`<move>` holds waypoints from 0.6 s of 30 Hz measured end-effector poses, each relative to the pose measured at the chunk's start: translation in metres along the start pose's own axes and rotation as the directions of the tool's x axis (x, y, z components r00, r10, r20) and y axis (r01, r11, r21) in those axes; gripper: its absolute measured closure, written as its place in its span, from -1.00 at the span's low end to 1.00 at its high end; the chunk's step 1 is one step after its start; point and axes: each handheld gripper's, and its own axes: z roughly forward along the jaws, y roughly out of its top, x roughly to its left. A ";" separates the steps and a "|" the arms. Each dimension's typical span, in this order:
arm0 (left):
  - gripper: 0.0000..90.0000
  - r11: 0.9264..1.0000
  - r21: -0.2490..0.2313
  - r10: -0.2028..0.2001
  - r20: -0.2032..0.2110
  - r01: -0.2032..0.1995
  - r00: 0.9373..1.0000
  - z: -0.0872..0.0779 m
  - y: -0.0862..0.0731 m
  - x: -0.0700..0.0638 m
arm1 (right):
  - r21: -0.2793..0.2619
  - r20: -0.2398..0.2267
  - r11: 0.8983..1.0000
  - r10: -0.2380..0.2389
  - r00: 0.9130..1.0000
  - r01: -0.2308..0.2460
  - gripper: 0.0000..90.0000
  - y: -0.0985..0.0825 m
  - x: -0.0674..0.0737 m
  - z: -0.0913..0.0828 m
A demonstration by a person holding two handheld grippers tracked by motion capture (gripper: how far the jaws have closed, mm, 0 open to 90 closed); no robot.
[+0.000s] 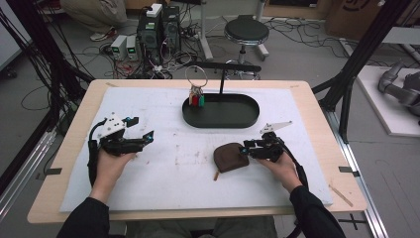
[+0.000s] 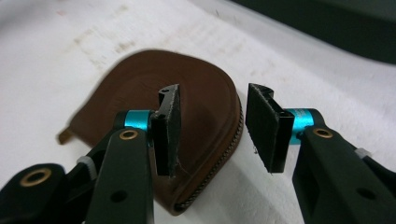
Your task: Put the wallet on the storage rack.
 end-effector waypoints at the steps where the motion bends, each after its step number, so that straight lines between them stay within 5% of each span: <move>1: -0.48 1.000 0.001 -0.002 -0.001 0.002 1.000 -0.001 -0.001 0.000 | 0.014 0.001 1.000 0.022 1.000 -0.022 0.23 -0.001 -0.001 0.003; 9: -0.48 1.000 0.003 -0.005 -0.007 0.005 1.000 -0.003 -0.002 0.002 | 0.029 -0.061 0.998 0.061 0.996 -0.060 0.45 -0.002 -0.006 0.004; 18: -0.48 1.000 0.018 0.006 0.012 -0.006 1.000 0.003 -0.002 -0.003 | 0.000 -0.051 1.000 -0.022 0.998 0.022 0.87 0.001 0.001 0.000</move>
